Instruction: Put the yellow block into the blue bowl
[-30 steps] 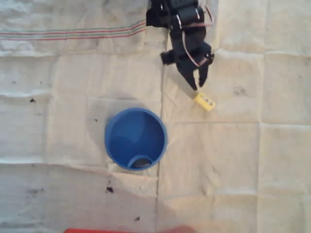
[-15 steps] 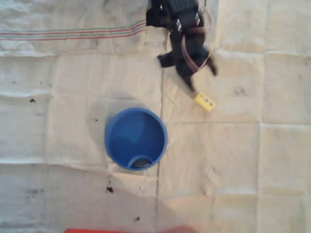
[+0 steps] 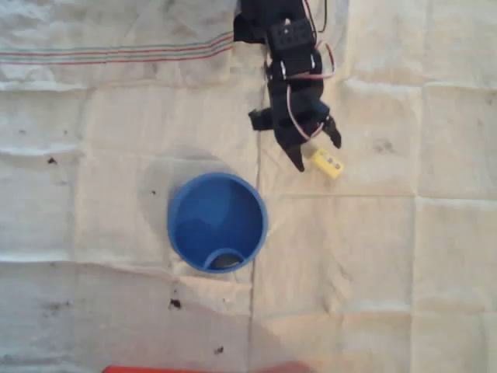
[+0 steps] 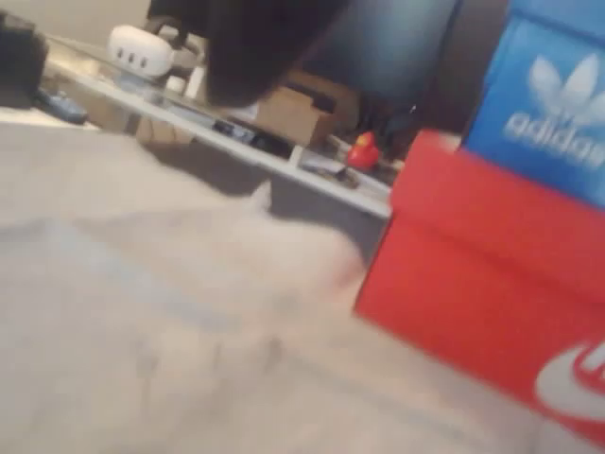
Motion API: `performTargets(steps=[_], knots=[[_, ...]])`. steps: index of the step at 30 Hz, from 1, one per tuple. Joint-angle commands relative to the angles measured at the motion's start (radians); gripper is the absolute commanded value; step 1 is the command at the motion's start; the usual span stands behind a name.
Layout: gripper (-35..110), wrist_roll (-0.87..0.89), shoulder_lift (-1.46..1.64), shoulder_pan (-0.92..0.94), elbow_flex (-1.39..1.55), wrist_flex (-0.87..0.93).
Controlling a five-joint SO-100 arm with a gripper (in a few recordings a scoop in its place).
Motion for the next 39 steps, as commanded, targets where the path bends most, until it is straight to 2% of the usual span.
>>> performTargets(steps=[1,14,33,39], knots=[[31,-0.011,-0.009,-0.011,-0.012,-0.055],[31,0.003,-0.083,-0.091,-0.009,-0.095],[30,0.005,-0.209,-0.087,-0.028,-0.104],[16,0.005,-0.216,-0.092,-0.028,-0.104]])
